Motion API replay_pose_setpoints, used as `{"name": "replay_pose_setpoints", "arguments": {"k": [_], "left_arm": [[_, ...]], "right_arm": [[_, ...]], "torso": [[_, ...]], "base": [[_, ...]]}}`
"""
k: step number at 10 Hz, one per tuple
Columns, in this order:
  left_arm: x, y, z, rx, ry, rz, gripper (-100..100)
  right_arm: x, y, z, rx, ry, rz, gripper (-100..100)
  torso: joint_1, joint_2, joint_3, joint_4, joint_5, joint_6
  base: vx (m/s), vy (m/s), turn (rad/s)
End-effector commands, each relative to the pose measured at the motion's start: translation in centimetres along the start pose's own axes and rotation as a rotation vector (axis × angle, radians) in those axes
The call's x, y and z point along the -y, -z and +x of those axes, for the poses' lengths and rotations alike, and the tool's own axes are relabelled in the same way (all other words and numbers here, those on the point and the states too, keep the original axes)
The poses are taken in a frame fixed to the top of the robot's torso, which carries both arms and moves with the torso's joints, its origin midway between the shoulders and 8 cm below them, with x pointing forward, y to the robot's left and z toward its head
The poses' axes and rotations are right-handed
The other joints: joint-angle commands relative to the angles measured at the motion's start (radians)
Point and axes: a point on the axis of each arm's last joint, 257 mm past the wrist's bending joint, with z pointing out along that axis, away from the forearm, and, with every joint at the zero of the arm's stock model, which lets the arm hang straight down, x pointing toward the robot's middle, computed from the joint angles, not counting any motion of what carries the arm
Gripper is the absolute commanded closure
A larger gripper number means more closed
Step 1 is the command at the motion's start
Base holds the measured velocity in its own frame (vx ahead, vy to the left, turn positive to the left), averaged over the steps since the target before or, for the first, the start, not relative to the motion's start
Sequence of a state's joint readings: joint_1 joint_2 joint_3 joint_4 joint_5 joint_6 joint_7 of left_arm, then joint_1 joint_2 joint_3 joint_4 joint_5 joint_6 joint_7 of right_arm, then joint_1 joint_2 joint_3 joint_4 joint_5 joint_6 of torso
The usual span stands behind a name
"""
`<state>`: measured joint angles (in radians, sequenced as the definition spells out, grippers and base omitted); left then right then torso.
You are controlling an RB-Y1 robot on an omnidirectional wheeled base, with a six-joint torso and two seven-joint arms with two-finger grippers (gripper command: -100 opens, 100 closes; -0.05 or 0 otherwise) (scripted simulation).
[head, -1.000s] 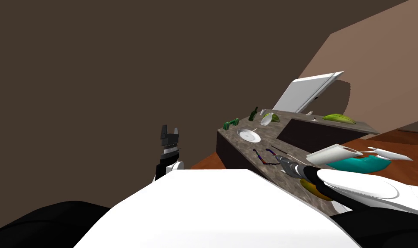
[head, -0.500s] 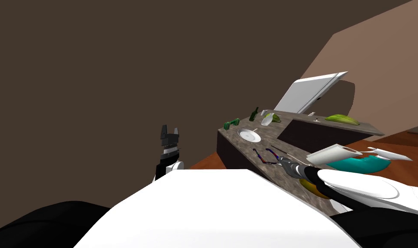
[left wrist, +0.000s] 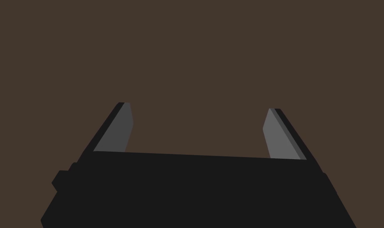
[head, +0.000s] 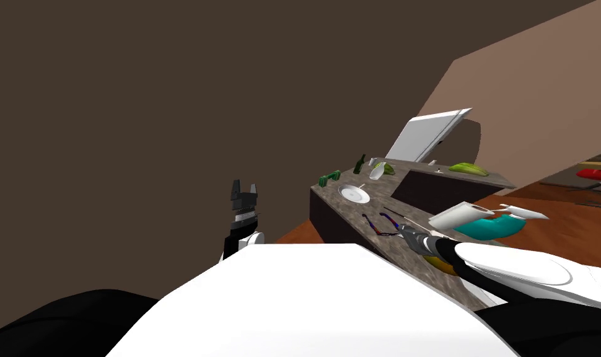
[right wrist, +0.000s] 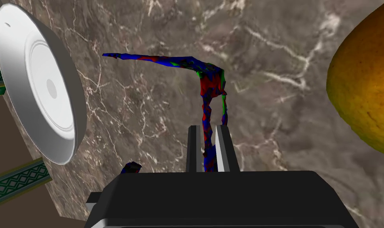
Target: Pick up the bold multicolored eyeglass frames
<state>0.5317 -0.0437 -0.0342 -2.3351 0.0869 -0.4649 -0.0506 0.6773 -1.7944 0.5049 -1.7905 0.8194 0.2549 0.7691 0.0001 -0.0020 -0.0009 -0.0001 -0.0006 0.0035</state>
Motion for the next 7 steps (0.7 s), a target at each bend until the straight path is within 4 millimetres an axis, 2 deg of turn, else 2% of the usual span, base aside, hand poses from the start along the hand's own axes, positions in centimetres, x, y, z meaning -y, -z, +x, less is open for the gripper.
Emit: {"name": "replay_pose_setpoints", "arguments": {"k": [1,3,4,5,6,7], "left_arm": [[0.0,0.0,0.0,0.000,0.000,0.000,0],[0.0,0.0,0.0,0.000,0.000,0.000,0],[0.0,0.0,0.0,0.000,0.000,0.000,0],[0.0,0.0,0.0,0.000,0.000,0.000,0],[0.0,0.0,0.0,0.000,0.000,0.000,0],[0.0,0.0,0.0,0.000,0.000,0.000,0]], "right_arm": [[1.1,0.3,-1.6,0.030,0.047,0.012,100],[1.8,0.6,-2.8,0.055,0.084,0.021,100],[2.5,1.0,-4.1,0.080,0.121,0.030,100],[2.5,1.0,-4.1,0.080,0.121,0.030,100],[3.2,1.4,-5.4,0.105,0.157,0.040,100],[3.2,1.4,-5.4,0.105,0.157,0.040,100]], "torso": [[0.000,0.000,0.000,0.000,0.000,0.000],[0.001,-0.005,-0.003,-0.001,0.000,-0.002],[0.001,-0.004,-0.003,-0.001,0.000,-0.002],[0.000,-0.004,-0.002,-0.001,0.000,0.000],[0.001,-0.003,-0.002,-0.001,0.000,-0.003],[0.001,-0.004,-0.002,-0.001,0.000,-0.001]], "base": [[0.115,-0.011,-0.371],[0.121,-0.009,-0.249],[0.115,-0.013,-0.431],[0.091,0.009,-0.166],[0.105,0.007,-0.260],[0.086,0.008,-0.138]]}}
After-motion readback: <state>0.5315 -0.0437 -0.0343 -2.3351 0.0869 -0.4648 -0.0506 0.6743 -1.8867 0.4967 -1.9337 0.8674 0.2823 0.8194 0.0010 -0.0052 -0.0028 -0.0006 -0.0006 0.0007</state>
